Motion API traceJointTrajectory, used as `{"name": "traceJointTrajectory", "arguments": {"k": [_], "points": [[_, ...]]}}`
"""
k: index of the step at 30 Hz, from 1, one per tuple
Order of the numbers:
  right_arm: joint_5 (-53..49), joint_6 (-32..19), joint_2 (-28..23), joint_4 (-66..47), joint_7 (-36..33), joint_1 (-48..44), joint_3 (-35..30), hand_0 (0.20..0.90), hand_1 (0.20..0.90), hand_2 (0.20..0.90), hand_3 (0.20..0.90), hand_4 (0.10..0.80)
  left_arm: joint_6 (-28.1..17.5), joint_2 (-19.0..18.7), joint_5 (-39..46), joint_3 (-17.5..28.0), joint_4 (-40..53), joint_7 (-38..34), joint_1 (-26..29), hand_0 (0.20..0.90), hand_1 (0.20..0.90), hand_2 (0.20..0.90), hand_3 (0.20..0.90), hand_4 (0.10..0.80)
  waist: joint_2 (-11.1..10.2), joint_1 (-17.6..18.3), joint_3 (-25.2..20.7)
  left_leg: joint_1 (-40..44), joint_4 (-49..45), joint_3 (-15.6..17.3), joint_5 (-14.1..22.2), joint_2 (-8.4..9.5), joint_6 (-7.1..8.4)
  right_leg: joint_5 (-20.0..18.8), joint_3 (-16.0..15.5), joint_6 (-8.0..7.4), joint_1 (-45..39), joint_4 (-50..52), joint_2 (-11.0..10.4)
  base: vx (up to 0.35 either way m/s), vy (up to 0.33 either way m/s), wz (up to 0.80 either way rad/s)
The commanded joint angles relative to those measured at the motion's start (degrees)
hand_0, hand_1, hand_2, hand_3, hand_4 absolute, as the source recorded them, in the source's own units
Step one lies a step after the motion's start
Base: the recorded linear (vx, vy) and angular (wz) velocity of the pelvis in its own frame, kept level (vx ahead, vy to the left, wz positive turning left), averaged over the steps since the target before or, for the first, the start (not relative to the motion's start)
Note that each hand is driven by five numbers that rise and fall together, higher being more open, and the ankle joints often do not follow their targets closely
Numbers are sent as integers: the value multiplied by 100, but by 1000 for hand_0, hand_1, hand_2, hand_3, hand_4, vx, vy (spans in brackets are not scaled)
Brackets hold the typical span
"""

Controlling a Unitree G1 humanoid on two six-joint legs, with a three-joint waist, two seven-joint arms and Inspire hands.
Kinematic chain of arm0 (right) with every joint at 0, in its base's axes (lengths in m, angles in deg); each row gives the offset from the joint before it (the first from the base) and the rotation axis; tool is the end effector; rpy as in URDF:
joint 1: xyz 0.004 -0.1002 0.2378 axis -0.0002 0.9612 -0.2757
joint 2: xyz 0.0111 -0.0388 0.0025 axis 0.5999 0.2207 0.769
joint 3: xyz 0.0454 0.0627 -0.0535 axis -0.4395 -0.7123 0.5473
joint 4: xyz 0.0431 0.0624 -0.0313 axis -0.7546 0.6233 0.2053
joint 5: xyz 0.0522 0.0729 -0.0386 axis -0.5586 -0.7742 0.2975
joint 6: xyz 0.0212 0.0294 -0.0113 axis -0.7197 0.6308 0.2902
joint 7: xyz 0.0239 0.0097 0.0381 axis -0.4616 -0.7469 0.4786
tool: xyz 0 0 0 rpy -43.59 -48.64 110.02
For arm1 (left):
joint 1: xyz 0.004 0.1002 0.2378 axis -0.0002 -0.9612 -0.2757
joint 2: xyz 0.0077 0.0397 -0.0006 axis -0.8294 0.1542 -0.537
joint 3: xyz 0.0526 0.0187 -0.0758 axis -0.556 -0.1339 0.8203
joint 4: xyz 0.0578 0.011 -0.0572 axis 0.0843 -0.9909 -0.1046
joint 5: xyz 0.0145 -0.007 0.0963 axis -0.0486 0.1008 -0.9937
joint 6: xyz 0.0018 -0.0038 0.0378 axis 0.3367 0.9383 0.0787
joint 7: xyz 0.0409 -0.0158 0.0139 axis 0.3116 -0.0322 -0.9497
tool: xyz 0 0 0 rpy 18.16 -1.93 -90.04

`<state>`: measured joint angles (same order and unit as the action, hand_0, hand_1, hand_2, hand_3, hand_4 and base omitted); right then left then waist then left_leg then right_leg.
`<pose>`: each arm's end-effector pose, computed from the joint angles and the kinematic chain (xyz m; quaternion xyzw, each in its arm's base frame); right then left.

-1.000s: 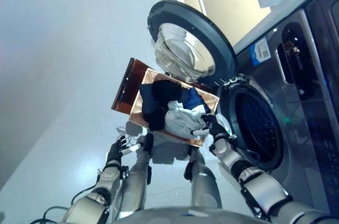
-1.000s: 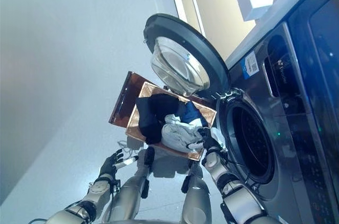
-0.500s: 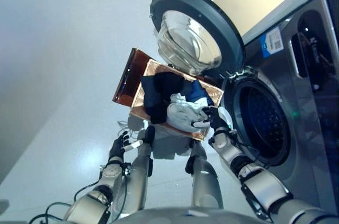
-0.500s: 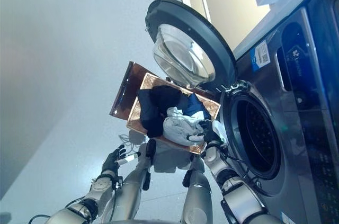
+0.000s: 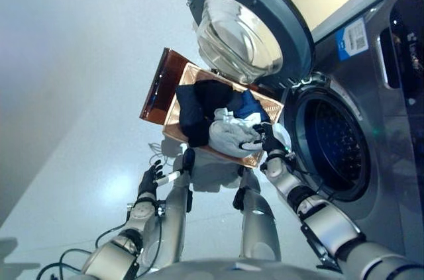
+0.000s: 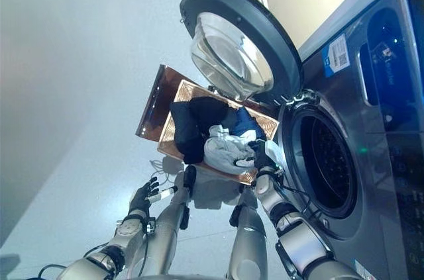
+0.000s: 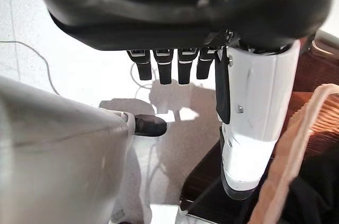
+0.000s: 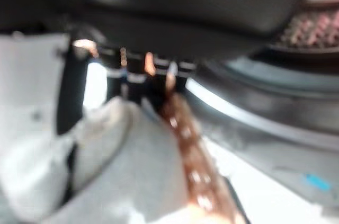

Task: Pick up the clothes and place them into the washing machine

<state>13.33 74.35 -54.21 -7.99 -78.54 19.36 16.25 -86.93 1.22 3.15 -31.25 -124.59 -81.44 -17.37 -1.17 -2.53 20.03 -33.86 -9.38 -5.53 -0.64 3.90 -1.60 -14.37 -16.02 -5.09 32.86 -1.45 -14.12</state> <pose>0.2646 -0.1651 -0.0061 -0.3903 0.1552 -0.0708 0.9047 0.1757 0.1721 -0.0709 0.0328 0.3191 0.1014 0.9417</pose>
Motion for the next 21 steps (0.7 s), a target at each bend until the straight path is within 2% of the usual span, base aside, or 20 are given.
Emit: {"name": "traceJointTrajectory", "arguments": {"k": [1,9,10,11,12,21], "points": [[381,-278,590,-244,318,-609,775,900,900,900,900,800,-201,-1,129,-188,230,-204,75,900,900,900,900,800,147,-264,256,-181,390,172,-267,185,167,-97,373,-422,-4,161,-302,-50,13,-3],[466,-256,605,-52,541,-1007,1001,900,900,900,900,800,-218,-25,203,-285,431,-203,262,900,900,900,900,800,168,-299,404,-416,398,195,-359,174,206,-151,376,-417,222,151,-282,-17,7,-2],[501,-261,631,-58,620,-1058,1071,719,719,719,719,671,-212,-25,195,-293,452,-193,269,900,900,900,900,800,160,-298,402,-434,407,189,-366,175,211,-152,380,-419,244,147,-285,0,0,0],[514,-266,632,-45,628,-1076,1085,595,595,595,595,582,-211,-16,195,-302,473,-200,272,900,900,900,900,800,161,-298,403,-442,407,187,-364,177,210,-154,377,-420,247,140,-286,0,0,0],[520,-266,632,-33,636,-1082,1086,200,200,200,200,300,-208,-19,188,-298,467,-193,280,900,900,900,900,800,160,-295,395,-448,406,188,-363,180,209,-154,377,-419,256,140,-282,0,0,0],[507,-296,623,-51,627,-1035,989,200,200,200,200,300,-178,-20,156,-211,354,-196,284,900,900,900,900,800,129,-268,350,-434,402,195,-334,171,205,-139,380,-411,231,131,-296,1,1,0]]}}
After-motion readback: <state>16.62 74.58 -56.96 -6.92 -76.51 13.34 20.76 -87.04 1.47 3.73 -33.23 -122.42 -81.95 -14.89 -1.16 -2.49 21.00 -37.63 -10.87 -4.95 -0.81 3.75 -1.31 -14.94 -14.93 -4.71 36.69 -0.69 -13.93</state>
